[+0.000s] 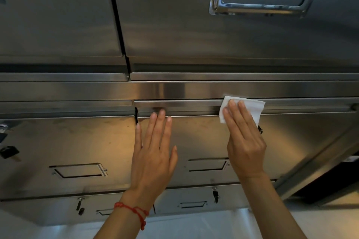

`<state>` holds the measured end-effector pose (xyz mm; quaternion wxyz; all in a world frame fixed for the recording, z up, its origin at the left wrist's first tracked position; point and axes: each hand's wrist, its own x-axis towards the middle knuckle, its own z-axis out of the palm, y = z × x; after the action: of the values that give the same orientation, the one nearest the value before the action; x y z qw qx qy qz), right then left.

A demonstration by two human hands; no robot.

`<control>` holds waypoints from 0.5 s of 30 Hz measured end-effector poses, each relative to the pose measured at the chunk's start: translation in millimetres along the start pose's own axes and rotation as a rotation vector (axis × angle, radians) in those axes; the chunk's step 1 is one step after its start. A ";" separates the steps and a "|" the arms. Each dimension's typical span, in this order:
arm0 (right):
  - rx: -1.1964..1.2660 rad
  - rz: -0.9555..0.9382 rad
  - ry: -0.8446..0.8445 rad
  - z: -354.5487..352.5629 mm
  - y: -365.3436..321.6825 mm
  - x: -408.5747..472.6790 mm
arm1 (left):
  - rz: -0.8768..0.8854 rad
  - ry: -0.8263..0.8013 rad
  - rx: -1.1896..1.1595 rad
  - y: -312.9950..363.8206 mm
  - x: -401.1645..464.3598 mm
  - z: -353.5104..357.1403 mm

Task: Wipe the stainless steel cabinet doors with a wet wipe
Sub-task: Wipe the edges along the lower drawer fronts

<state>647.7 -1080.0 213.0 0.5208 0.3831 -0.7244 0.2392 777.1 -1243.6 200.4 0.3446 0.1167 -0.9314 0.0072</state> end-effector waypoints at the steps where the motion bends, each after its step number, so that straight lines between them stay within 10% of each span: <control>1: 0.004 -0.001 -0.003 -0.8 -1.6 0.6 | 0.003 -0.010 0.004 -0.3 -0.5 -1.2; 15: 0.092 -0.066 -0.057 -7.1 -58.7 12.1 | 0.016 0.009 -0.058 -24.4 -17.7 -26.4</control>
<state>697.0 -1113.1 223.7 0.4895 0.4370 -0.7141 0.2438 812.5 -1261.0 207.5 0.3517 0.0992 -0.9307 -0.0164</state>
